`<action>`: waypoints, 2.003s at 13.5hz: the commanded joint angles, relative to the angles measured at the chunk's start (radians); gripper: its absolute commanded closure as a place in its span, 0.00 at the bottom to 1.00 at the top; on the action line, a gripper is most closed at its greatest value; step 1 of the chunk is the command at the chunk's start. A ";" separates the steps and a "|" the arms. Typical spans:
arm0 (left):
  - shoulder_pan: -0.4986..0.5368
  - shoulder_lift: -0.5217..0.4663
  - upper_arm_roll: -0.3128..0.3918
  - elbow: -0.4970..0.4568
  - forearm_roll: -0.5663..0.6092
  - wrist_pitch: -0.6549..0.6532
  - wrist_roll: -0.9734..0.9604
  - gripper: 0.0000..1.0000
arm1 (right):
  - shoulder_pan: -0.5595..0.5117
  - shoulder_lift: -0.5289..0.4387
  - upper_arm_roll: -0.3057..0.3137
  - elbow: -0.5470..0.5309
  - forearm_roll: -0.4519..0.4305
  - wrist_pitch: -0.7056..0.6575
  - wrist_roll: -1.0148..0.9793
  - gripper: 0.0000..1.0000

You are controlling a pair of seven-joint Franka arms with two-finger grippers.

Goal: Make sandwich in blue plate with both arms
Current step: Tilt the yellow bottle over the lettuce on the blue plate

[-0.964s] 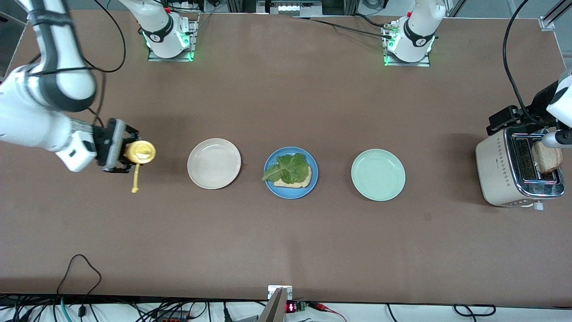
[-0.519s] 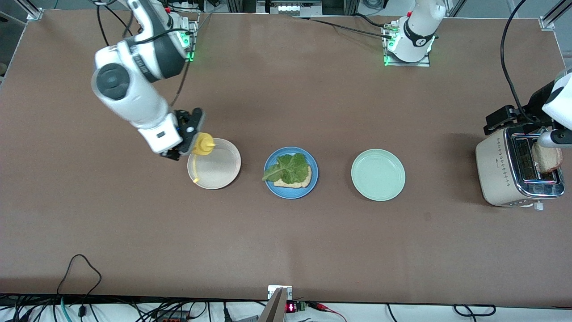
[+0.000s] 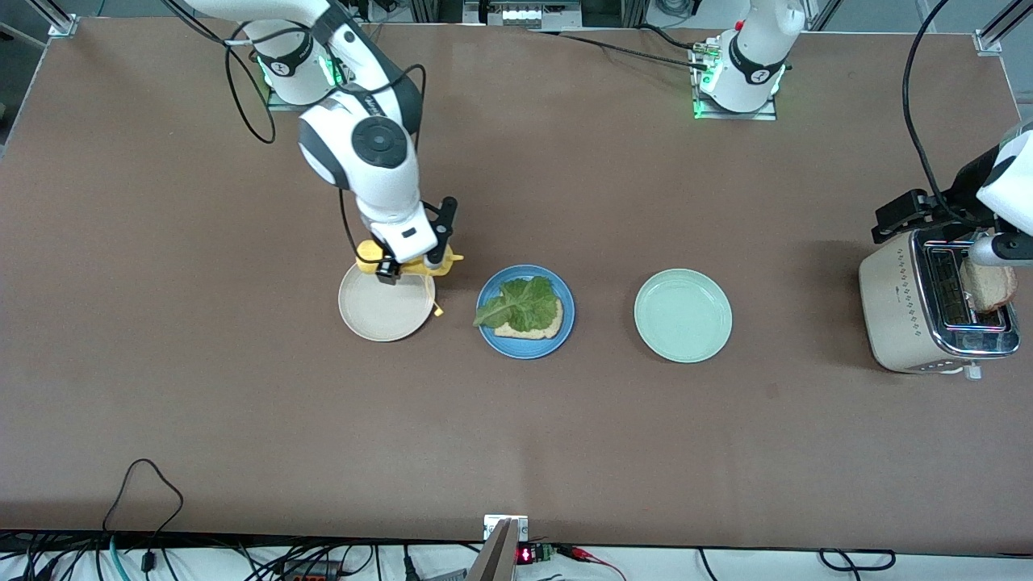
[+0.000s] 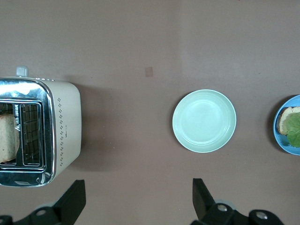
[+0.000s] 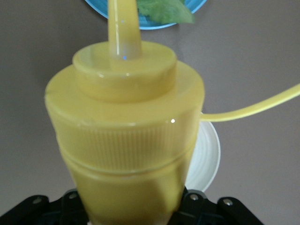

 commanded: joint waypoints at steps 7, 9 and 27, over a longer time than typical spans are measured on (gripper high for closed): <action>0.000 -0.012 0.003 -0.002 -0.011 -0.017 0.022 0.00 | 0.056 0.072 -0.034 0.048 -0.066 0.027 0.053 1.00; -0.004 -0.012 0.003 -0.002 -0.011 -0.015 0.022 0.00 | 0.024 0.051 -0.034 0.049 -0.066 0.027 0.026 1.00; -0.007 -0.012 0.002 0.000 -0.011 -0.006 0.023 0.00 | -0.830 -0.039 -0.141 0.043 1.075 -0.396 -1.805 1.00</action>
